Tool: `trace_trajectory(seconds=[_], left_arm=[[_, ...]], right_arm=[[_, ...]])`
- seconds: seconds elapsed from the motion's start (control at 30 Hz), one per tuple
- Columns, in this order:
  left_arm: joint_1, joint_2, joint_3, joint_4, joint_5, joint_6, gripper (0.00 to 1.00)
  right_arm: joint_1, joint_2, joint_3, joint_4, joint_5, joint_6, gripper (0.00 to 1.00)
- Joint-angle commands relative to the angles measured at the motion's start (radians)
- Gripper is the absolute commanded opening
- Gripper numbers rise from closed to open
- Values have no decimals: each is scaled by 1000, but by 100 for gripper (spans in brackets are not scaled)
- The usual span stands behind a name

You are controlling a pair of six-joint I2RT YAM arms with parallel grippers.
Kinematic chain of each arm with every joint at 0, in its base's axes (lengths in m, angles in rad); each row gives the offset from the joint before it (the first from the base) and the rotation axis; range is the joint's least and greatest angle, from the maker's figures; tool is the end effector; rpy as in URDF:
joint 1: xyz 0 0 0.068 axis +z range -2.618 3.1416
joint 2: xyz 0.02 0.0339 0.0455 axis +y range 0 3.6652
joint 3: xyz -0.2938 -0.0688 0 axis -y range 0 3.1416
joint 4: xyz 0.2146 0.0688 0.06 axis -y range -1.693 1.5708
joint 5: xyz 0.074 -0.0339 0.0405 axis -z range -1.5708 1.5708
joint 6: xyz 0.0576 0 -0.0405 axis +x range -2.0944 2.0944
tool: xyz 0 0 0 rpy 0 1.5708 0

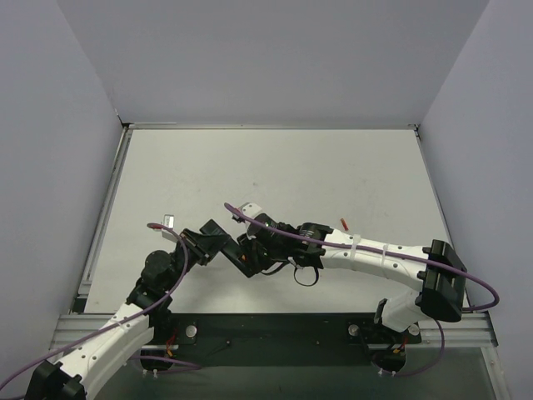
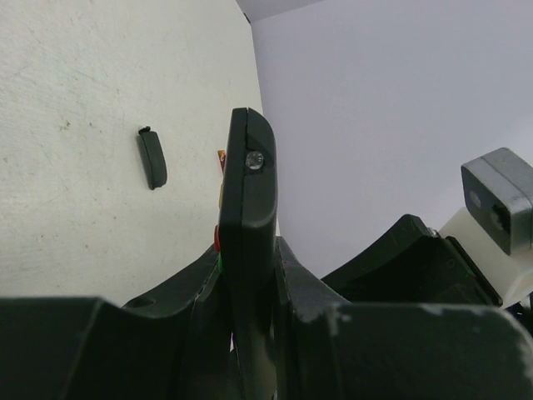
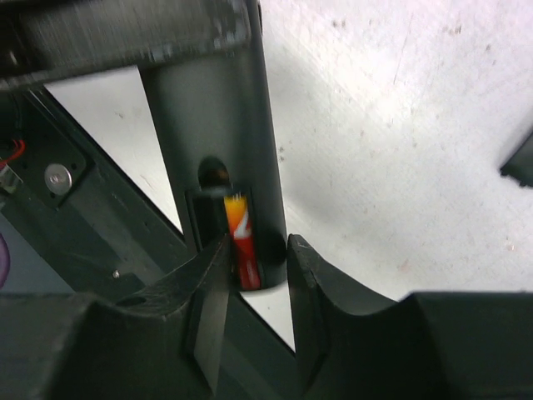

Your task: Load the batteries into the remote control

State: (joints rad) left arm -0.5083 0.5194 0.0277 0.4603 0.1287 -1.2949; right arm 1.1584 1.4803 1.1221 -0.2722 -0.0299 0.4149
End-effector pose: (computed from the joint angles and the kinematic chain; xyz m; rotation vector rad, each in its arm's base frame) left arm 0.0956 -0.0617 0.2068 -0.5917 1.7222 -1.4541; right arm 0.1274 0.2955 0.3095 -0.8717 2.1866 0.8718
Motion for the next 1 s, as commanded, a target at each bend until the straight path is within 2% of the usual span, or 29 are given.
trace_trajectory(seconds=[0.0, 0.13, 0.27, 0.47, 0.97], left_arm=[[-10, -30, -17, 89, 69, -3, 0], [-10, -70, -5, -12, 31, 90, 0], [-10, -108, -6, -74, 2, 121, 0], [-10, -114, 8, -84, 8, 125, 0], [-10, -114, 17, -74, 12, 108, 0]], right_arm=[[-2, -14, 10, 143, 51, -2, 30], [-5, -43, 1, 140, 39, -27, 33], [-5, -61, -7, 128, 38, -37, 34], [-3, -35, -1, 97, 38, -42, 31], [3, 21, 11, 85, -48, -47, 32]])
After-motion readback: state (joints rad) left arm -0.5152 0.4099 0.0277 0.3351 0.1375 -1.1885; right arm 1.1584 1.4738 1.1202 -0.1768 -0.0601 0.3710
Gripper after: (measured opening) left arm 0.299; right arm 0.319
